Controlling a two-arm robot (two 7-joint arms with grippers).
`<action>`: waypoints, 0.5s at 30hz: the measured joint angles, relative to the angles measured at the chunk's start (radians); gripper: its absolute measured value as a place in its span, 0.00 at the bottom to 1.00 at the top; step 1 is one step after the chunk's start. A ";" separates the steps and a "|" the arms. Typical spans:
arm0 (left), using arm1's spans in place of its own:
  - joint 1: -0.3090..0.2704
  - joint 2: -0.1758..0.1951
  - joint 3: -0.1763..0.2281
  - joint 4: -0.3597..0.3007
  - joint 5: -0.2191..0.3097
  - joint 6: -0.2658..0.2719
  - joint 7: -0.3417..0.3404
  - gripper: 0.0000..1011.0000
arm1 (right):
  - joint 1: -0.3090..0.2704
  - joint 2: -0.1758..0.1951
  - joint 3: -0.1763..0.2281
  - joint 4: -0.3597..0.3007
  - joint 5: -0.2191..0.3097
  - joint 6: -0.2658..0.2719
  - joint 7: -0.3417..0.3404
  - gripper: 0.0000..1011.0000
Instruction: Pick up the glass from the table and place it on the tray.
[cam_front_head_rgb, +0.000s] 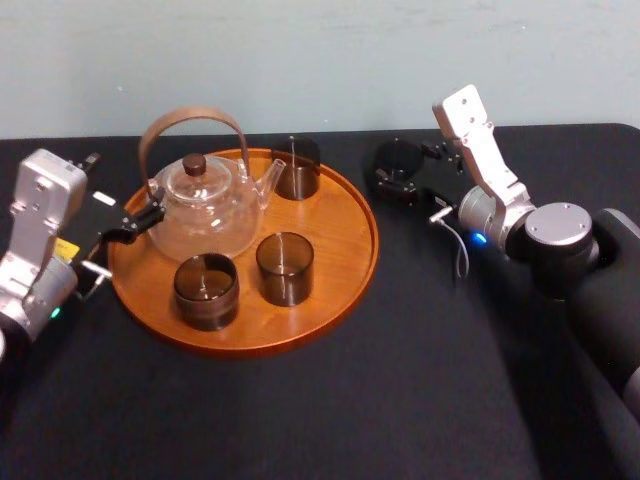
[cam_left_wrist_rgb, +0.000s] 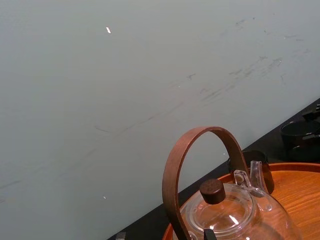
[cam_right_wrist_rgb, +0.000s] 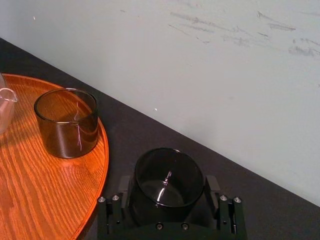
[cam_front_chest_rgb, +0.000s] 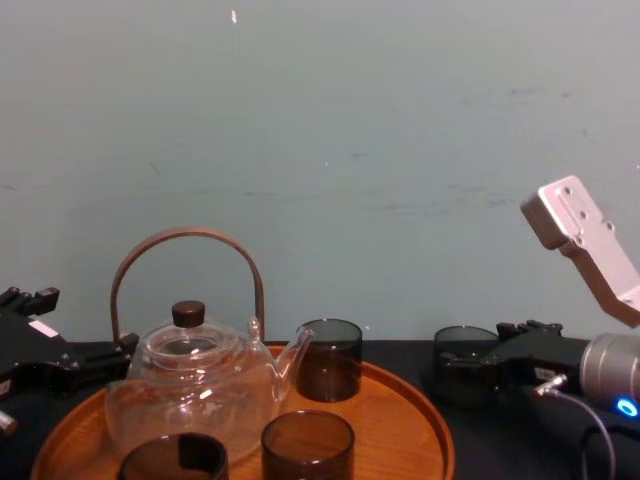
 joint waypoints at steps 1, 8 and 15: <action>0.000 0.000 0.000 0.000 0.000 0.000 0.000 1.00 | 0.000 0.000 0.000 0.000 0.000 0.000 0.000 0.91; 0.000 0.000 0.000 0.000 0.000 0.000 0.000 1.00 | -0.001 0.000 0.001 -0.002 0.001 0.000 0.000 0.83; 0.000 0.000 0.000 0.000 0.000 0.000 0.000 1.00 | -0.001 0.001 0.001 -0.003 0.002 0.001 0.000 0.80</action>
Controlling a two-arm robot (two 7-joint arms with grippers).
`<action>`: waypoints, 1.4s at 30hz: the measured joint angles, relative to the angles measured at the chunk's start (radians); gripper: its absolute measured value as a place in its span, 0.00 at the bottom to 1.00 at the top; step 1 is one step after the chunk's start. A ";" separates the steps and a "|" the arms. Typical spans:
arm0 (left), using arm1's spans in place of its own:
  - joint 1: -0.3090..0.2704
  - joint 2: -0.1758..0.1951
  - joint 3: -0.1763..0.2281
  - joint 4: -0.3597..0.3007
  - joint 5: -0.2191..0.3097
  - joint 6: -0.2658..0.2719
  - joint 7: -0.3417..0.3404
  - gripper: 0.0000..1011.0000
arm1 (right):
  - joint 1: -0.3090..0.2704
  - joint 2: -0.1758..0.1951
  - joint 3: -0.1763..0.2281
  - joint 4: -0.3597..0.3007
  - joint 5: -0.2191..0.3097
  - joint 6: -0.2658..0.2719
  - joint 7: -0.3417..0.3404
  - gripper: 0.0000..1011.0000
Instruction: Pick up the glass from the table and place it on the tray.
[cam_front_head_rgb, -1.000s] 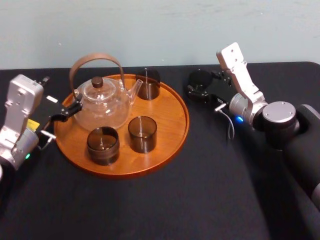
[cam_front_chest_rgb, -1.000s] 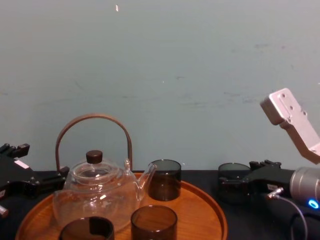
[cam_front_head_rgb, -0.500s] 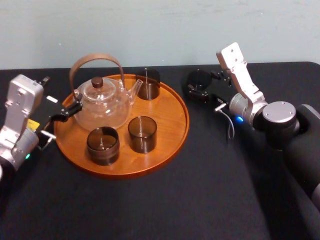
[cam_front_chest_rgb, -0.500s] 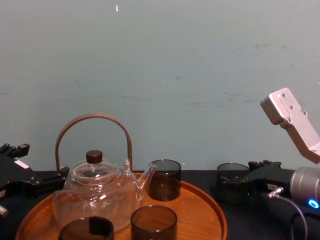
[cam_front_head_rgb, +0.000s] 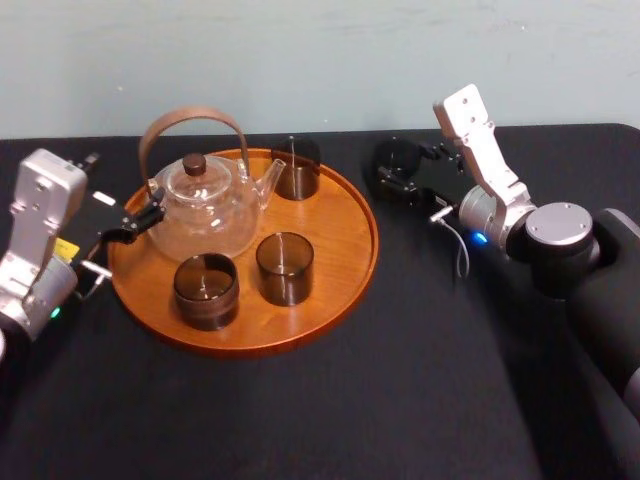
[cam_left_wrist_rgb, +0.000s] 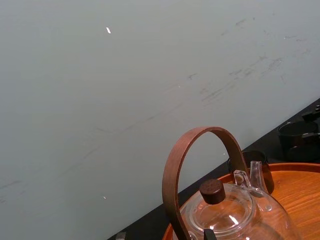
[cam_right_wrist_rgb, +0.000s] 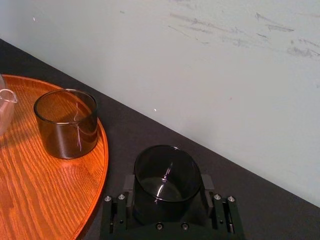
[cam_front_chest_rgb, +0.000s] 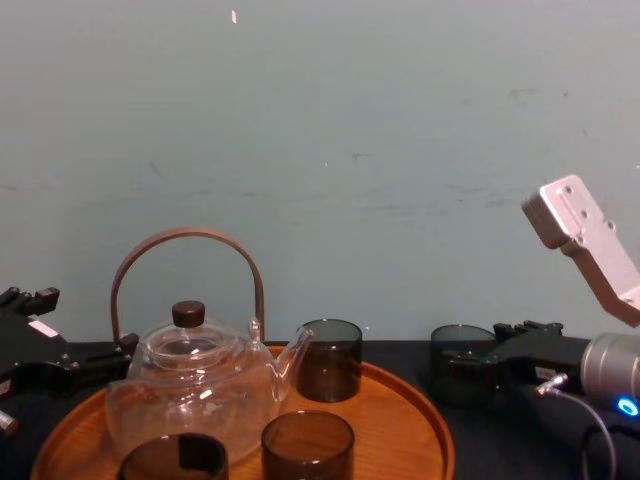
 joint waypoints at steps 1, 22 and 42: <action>0.000 0.000 0.000 0.000 0.000 0.000 0.000 1.00 | 0.000 0.000 0.000 0.000 0.000 0.000 0.000 0.79; 0.000 0.000 0.000 0.000 0.000 0.000 0.000 1.00 | -0.001 0.000 0.000 -0.001 0.000 0.002 0.000 0.87; 0.000 0.000 0.000 0.000 0.000 0.000 0.000 1.00 | 0.002 0.001 0.004 0.013 0.007 -0.026 0.015 0.99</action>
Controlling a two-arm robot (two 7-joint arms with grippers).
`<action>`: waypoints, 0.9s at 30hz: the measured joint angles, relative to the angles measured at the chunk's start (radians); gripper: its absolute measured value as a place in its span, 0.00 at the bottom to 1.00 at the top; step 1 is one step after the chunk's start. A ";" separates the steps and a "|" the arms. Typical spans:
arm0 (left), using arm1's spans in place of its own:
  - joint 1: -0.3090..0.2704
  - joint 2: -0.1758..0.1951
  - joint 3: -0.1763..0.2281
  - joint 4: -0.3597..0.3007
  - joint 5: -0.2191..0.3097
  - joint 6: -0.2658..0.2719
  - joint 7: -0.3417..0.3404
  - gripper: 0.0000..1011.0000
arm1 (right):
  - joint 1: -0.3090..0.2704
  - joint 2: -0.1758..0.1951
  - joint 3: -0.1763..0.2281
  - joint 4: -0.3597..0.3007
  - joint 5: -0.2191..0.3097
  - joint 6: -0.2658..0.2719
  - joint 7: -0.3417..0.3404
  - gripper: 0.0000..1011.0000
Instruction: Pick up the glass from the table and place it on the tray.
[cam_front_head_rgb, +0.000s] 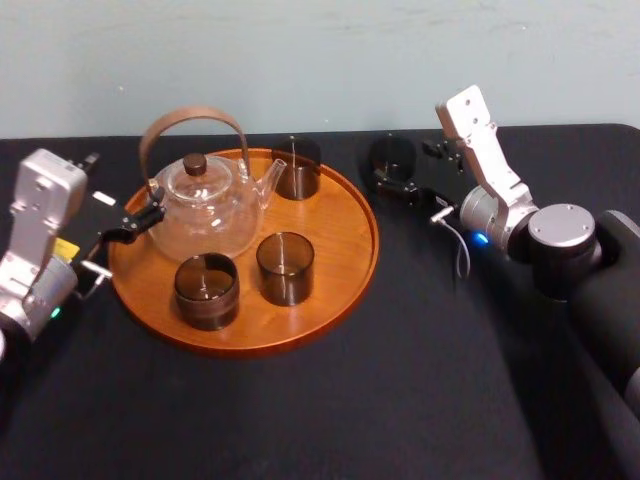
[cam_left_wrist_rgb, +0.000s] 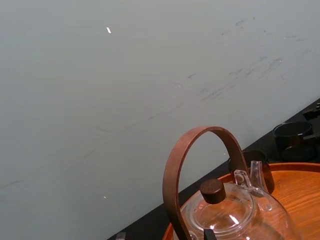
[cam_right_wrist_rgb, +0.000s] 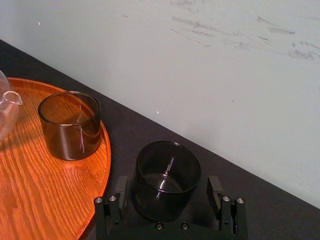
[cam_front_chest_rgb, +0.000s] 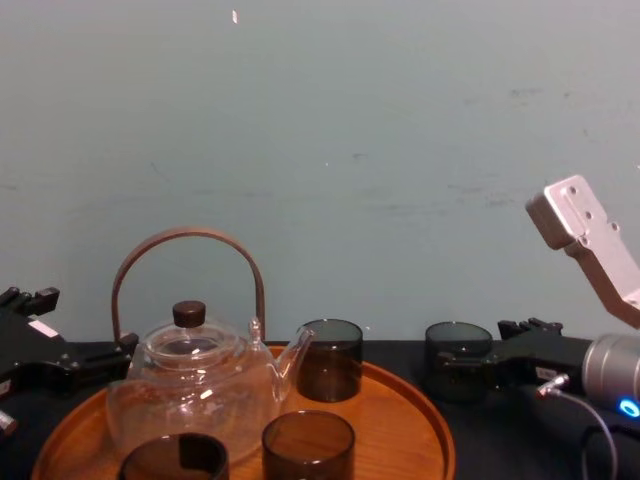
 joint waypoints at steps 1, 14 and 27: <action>0.000 0.000 0.000 0.000 0.000 0.000 0.000 1.00 | 0.004 -0.001 0.000 0.007 0.000 -0.002 0.001 0.99; 0.000 0.000 0.000 0.000 0.000 0.000 0.000 1.00 | 0.073 -0.028 -0.005 0.126 -0.007 -0.040 0.001 0.99; 0.000 0.000 0.000 0.000 0.000 0.000 0.000 1.00 | 0.194 -0.078 -0.004 0.345 -0.022 -0.119 0.007 0.99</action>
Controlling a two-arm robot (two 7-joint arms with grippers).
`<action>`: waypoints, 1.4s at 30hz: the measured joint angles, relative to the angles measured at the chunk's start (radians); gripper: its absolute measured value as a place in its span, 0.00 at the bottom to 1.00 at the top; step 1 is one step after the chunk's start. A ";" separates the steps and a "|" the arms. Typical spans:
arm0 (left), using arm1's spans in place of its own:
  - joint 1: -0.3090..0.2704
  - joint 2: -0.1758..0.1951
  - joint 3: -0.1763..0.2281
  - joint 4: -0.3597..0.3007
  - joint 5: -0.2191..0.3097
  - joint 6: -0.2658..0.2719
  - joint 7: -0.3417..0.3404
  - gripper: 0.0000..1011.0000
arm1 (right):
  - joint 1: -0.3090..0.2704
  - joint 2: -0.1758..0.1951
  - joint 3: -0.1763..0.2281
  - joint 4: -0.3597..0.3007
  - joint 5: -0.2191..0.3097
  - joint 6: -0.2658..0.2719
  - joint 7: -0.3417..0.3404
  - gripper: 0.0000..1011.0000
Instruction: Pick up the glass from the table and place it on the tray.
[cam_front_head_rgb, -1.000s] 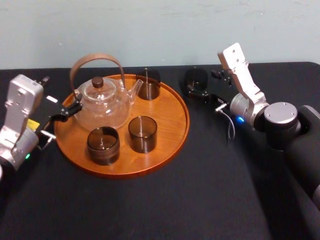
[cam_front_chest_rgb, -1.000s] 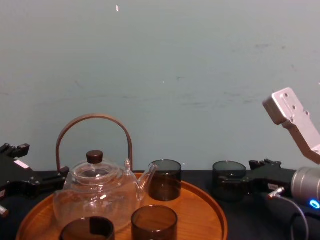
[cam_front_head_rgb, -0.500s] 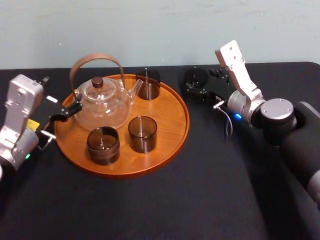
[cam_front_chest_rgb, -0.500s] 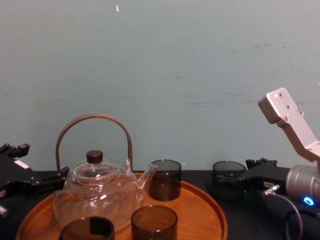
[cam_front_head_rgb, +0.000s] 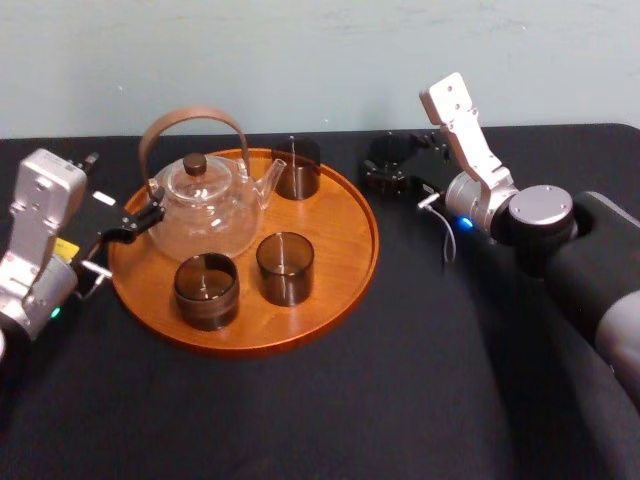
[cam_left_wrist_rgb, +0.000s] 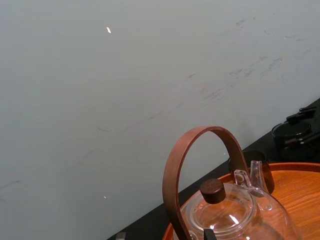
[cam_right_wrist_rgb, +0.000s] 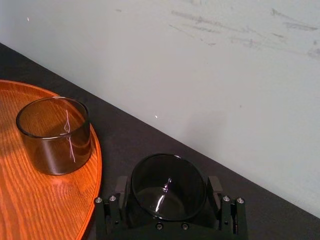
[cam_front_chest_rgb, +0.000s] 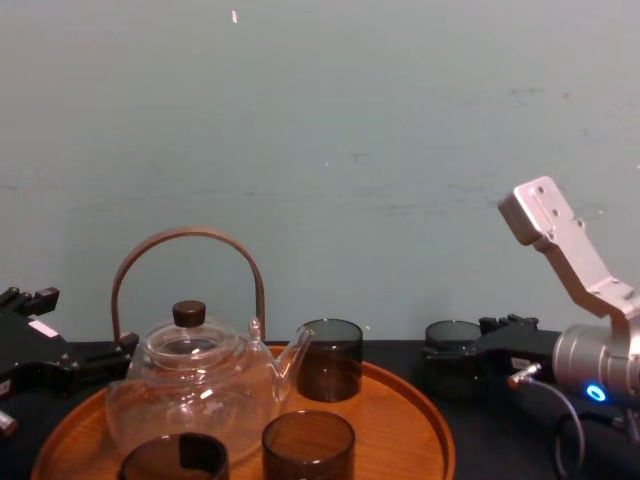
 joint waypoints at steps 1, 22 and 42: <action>0.000 0.000 0.000 0.000 0.000 0.000 0.000 1.00 | 0.009 -0.004 0.000 0.017 -0.001 -0.006 0.000 0.99; 0.000 0.000 0.000 0.000 0.000 0.000 0.000 1.00 | 0.049 -0.021 0.002 0.097 -0.012 -0.039 0.000 0.93; 0.000 0.000 0.000 0.000 0.000 0.000 0.000 1.00 | 0.044 -0.018 0.007 0.089 -0.008 -0.035 0.004 0.92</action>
